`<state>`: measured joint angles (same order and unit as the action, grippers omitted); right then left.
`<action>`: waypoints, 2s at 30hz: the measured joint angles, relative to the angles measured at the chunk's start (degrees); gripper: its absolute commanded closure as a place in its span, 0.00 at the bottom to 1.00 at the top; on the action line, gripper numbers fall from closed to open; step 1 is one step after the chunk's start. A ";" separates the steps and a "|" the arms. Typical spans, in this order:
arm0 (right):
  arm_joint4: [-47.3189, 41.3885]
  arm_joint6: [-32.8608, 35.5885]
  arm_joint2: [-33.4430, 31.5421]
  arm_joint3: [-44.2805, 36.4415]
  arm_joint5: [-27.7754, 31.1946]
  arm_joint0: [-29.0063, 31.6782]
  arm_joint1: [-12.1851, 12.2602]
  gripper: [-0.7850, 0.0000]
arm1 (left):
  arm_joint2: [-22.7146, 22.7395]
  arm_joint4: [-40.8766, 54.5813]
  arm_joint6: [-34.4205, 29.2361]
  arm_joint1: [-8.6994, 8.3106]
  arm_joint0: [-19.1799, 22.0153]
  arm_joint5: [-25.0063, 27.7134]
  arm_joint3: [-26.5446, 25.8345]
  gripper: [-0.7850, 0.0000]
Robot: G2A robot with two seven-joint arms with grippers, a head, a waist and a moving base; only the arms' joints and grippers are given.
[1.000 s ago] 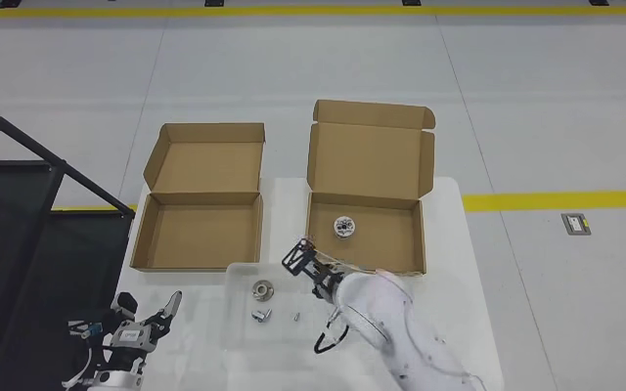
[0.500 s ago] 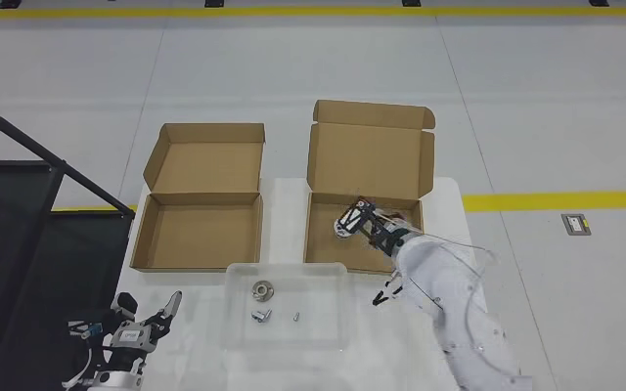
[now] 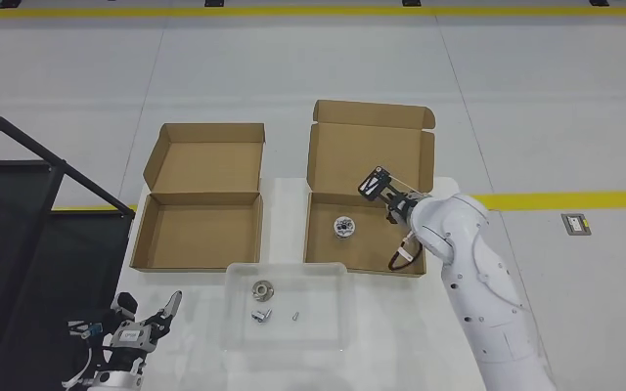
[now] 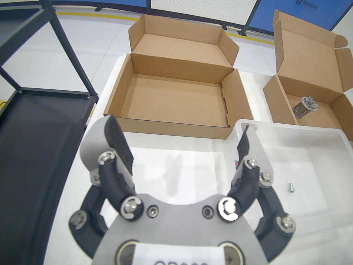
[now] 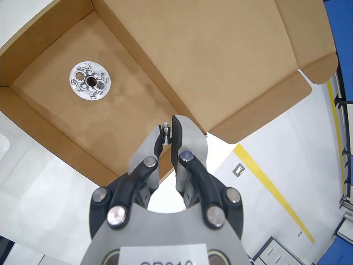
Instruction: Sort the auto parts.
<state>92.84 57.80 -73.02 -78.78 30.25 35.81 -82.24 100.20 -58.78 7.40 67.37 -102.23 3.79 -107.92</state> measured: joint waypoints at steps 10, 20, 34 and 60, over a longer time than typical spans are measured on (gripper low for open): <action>-1.44 -1.84 0.85 8.40 1.64 -3.93 -0.12 1.00 | 0.00 0.00 0.00 0.00 0.00 0.00 0.00 0.00; -8.22 -11.27 1.29 38.64 9.05 -16.97 -0.54 1.00 | 0.00 0.00 0.00 0.00 0.00 0.00 0.00 0.00; -8.70 -20.16 8.36 59.31 11.45 -25.43 -3.81 1.00 | 0.00 0.00 0.00 0.00 0.00 0.00 0.00 0.00; -12.51 -26.54 10.55 68.52 1.41 -26.14 -5.64 0.88 | 0.00 0.00 0.00 0.00 0.00 0.00 0.00 0.00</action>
<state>80.32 31.25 -62.47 -10.25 31.67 9.67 -87.89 100.20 -58.78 7.40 67.37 -102.23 3.79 -107.92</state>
